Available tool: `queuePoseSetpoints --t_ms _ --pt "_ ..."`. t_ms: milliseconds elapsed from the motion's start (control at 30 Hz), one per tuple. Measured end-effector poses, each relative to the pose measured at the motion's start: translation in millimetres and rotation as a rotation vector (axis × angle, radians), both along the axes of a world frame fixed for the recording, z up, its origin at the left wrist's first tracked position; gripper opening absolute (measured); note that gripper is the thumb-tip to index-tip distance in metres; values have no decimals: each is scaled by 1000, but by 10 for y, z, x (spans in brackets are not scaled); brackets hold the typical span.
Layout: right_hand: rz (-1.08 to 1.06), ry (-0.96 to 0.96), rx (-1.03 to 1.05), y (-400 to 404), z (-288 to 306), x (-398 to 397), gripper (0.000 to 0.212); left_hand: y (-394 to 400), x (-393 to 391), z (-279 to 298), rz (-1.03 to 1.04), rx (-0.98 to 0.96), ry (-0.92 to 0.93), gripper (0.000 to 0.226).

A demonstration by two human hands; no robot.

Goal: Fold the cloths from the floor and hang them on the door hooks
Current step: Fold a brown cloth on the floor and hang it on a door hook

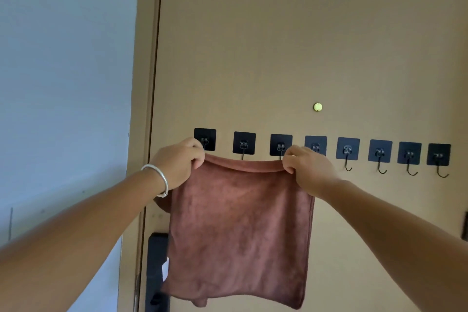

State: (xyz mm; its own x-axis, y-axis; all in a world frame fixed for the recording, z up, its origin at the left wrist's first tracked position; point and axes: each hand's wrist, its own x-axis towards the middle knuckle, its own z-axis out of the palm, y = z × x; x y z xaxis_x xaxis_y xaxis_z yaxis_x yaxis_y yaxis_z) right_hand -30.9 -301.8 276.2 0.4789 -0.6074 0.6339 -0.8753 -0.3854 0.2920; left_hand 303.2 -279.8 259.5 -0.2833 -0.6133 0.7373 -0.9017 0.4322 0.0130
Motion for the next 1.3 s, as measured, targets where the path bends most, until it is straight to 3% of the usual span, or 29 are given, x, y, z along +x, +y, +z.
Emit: queuePoseSetpoints --t_ms 133,200,367,533,867,1133,1300 --pt "-66 9 -3 -195 17 74 47 -210 -15 -5 85 76 -50 66" --pt "-85 -14 4 -274 56 104 51 -276 -66 25 133 60 -73 67" --pt "-148 8 34 -467 140 196 49 -426 -190 159 266 39 -152 54" --pt "-219 29 92 -633 -26 361 46 -561 -302 108 361 137 -96 39" --pt "-237 1 202 -878 -533 596 35 -847 -683 -415 547 195 -474 32" --pt "-98 -63 355 -918 -977 742 31 -905 -1041 -805 354 452 -253 33" --pt "-31 -75 368 -960 -1021 748 40 -830 -1031 -814 383 539 -276 39"
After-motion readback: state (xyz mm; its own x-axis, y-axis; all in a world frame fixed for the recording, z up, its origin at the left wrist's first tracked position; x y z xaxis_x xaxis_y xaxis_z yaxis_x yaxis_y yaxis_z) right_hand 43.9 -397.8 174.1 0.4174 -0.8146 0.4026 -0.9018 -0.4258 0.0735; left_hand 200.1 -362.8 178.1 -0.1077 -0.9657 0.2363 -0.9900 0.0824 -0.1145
